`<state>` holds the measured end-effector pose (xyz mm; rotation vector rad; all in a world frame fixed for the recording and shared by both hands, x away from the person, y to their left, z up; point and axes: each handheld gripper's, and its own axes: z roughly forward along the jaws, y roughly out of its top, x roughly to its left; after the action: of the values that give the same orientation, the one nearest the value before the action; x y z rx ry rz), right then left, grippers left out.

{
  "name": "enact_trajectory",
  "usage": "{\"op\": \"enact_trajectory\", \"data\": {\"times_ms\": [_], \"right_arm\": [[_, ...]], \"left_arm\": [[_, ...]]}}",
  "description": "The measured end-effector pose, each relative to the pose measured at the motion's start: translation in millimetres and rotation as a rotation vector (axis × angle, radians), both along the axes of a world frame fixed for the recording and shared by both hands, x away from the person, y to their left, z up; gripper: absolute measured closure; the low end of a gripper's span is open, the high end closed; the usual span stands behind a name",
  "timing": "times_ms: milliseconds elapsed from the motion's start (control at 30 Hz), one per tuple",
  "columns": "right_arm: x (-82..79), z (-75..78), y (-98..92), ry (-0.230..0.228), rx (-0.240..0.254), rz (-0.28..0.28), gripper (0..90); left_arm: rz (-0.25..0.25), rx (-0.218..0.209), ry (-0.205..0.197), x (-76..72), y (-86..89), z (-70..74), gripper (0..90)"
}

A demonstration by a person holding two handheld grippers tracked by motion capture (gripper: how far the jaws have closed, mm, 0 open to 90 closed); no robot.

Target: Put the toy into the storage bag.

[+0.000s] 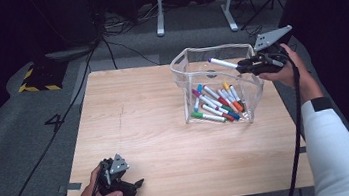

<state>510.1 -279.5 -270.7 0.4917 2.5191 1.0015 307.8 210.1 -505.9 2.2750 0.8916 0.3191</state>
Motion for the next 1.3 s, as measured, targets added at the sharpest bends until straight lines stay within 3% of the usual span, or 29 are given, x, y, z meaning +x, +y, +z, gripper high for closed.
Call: {"op": "enact_trajectory", "data": {"times_ms": [67, 267, 400, 433, 667, 733, 800, 900, 933, 967, 1000, 1033, 1067, 1133, 1300], "right_arm": [[5.7, -3.5, 0.7, 0.016, -0.001, -0.004, 73.7], [27.0, -26.2, 8.7, 0.095, -0.122, -0.030, 73.6], [33.3, -33.4, 6.1, 0.131, -0.128, -0.062, 73.5], [34.6, -37.9, 6.5, 0.145, -0.160, -0.062, 73.5], [32.6, -43.4, 4.7, 0.124, -0.172, -0.092, 65.8], [29.9, -42.4, 2.3, 0.119, -0.157, -0.089, 65.0], [25.4, -39.2, -1.4, 0.087, -0.129, -0.107, 58.5], [15.8, -31.4, -11.8, 0.058, -0.043, -0.134, 51.9], [15.8, -31.4, -11.8, 0.058, -0.043, -0.134, 51.9], [11.7, -28.7, -15.9, 0.051, -0.013, -0.137, 50.9], [6.5, -26.1, -19.6, 0.044, 0.010, -0.134, 49.3], [-5.3, -21.1, -25.9, 0.004, 0.036, -0.151, 45.0], [-5.3, -21.1, -25.9, 0.004, 0.036, -0.151, 45.0], [-24.8, -15.5, -35.6, -0.040, 0.089, -0.188, 39.4], [-66.2, -16.4, -54.2, -0.085, 0.172, -0.199, 34.3]], "left_arm": [[0.001, 0.000, 0.000, -0.1, 0.0, 0.0, 0.5], [0.002, -0.002, 0.001, -0.5, 0.0, -0.1, 0.5], [0.003, -0.002, 0.001, -0.8, 0.0, -0.1, 0.5], [0.003, -0.002, 0.001, -0.8, 0.0, -0.1, 0.5], [0.003, -0.002, 0.001, -0.7, 0.1, -0.1, 0.5], [0.003, -0.002, 0.001, -0.7, 0.1, -0.1, 0.5], [0.003, -0.002, 0.002, -0.7, 0.1, -0.1, 0.5], [0.003, -0.002, 0.001, -0.7, 0.1, -0.1, 0.5], [0.003, -0.002, 0.001, -0.7, 0.1, -0.1, 0.5], [0.003, -0.002, 0.001, -0.7, 0.1, 0.0, 0.5], [0.003, -0.002, 0.001, -0.7, 0.1, 0.0, 0.5], [0.003, -0.002, 0.001, -0.7, 0.1, -0.1, 0.5], [0.003, -0.002, 0.001, -0.7, 0.1, -0.1, 0.5], [0.003, -0.002, 0.001, -0.7, 0.1, -0.1, 0.5], [0.003, -0.002, 0.001, -0.7, 0.1, -0.1, 0.5]]}}
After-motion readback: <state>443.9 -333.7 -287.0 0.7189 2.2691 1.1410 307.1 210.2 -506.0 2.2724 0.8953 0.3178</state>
